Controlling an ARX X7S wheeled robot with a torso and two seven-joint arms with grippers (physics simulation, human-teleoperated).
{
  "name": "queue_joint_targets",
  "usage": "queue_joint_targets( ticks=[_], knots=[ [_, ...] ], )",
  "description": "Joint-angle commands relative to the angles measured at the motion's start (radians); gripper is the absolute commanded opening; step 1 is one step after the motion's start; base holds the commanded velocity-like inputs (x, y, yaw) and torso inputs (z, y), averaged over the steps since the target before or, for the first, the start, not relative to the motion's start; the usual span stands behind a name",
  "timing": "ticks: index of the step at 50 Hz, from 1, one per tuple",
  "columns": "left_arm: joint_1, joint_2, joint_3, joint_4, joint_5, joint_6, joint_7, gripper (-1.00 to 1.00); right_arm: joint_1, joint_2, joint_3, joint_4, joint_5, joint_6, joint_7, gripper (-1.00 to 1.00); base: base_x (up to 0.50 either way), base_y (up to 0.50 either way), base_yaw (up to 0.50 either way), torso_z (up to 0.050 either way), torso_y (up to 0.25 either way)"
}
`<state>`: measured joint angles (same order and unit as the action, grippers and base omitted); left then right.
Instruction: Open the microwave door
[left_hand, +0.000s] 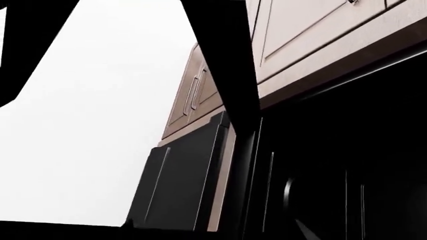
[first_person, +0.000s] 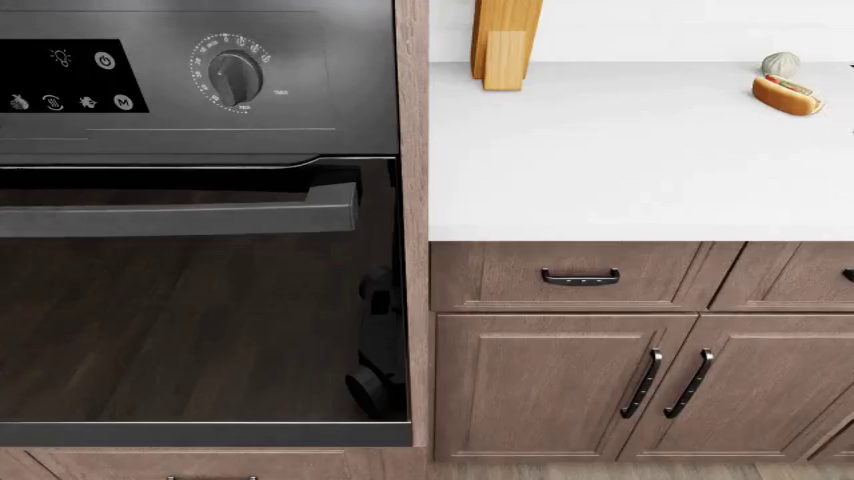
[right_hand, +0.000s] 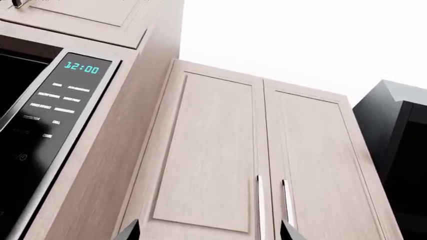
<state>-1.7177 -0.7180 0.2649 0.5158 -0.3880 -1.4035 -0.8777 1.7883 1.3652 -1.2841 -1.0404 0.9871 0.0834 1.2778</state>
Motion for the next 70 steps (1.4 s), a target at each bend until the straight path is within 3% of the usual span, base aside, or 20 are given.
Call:
queue_joint_targets(
  ticks=[1, 12, 29, 45, 59, 70],
  knots=[
    [0.018, -0.101, -0.043, 0.031, -0.008, -0.053, 0.017, 1.00, 0.023, -0.010, -0.016, 0.002, 0.006, 0.002, 0.003, 1.00, 0.00, 0.00, 0.00, 0.000, 0.000],
    [-0.011, -0.190, 0.004, -0.055, 0.018, -0.017, 0.047, 1.00, 0.019, -0.004, -0.027, 0.004, -0.006, -0.010, 0.003, 1.00, 0.00, 0.00, 0.00, 0.000, 0.000],
    [-0.174, -0.288, 0.238, -0.294, 0.108, 0.092, 0.172, 1.00, 0.065, -0.018, -0.048, -0.002, 0.015, 0.016, 0.012, 1.00, 0.00, 0.00, 0.00, 0.000, 0.000],
    [-0.207, -0.453, 0.306, -0.378, 0.148, 0.114, 0.268, 1.00, 0.159, -0.039, -0.098, -0.005, 0.052, 0.043, 0.025, 1.00, 0.00, 0.00, 0.00, 0.000, 0.000],
    [-0.362, -0.498, 0.481, -0.475, 0.290, 0.145, 0.411, 1.00, 0.224, -0.040, -0.148, -0.004, 0.064, 0.041, 0.031, 1.00, 0.00, 0.00, 0.00, 0.000, 0.000],
    [-0.458, -0.578, 0.583, -0.511, 0.410, 0.143, 0.534, 1.00, 0.231, -0.034, -0.174, 0.000, 0.050, 0.026, 0.033, 1.00, 0.00, 0.00, 0.00, 0.000, 0.000]
  ],
)
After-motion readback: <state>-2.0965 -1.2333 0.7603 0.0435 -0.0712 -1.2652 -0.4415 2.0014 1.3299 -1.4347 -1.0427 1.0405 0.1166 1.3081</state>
